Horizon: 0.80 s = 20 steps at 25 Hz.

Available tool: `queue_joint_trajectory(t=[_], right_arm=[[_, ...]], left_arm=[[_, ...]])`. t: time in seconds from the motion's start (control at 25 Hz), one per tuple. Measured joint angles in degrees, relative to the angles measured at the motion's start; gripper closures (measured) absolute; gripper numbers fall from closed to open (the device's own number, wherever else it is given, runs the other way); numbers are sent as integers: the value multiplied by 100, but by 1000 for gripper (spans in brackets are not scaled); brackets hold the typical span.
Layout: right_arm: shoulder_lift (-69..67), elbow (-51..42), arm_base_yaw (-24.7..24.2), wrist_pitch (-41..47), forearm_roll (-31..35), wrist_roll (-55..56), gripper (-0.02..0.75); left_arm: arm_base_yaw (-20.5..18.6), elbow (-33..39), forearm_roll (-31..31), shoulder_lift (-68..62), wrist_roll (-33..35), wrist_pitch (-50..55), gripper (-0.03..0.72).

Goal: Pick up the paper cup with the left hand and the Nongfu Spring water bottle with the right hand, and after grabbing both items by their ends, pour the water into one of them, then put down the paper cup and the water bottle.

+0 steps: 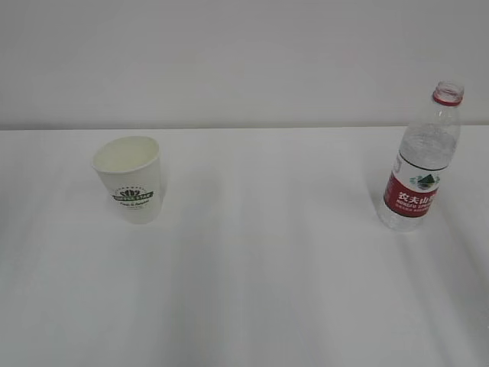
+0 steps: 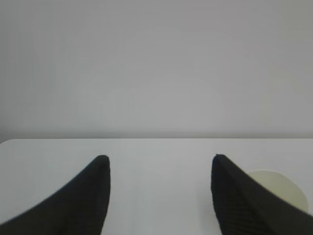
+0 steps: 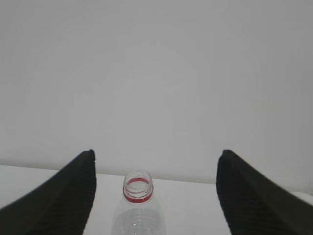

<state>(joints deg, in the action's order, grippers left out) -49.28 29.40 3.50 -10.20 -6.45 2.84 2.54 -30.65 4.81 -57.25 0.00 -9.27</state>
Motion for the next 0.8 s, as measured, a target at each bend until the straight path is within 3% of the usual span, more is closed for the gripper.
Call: queue_joint_trajectory(t=[0.36, 0.6, 0.8], right_arm=[[-945, -66, 0, -712, 0, 176, 157], [-1331, -430, 0, -1650, 0, 516, 157], [-1419, -688, 0, -1804, 0, 551, 158]], left_arm=[[0, 61, -219, -558, 0, -296, 217], [0, 853, -343, -745, -93, -1685, 218], [0, 1303, -394, -754, -530, -2357, 218]])
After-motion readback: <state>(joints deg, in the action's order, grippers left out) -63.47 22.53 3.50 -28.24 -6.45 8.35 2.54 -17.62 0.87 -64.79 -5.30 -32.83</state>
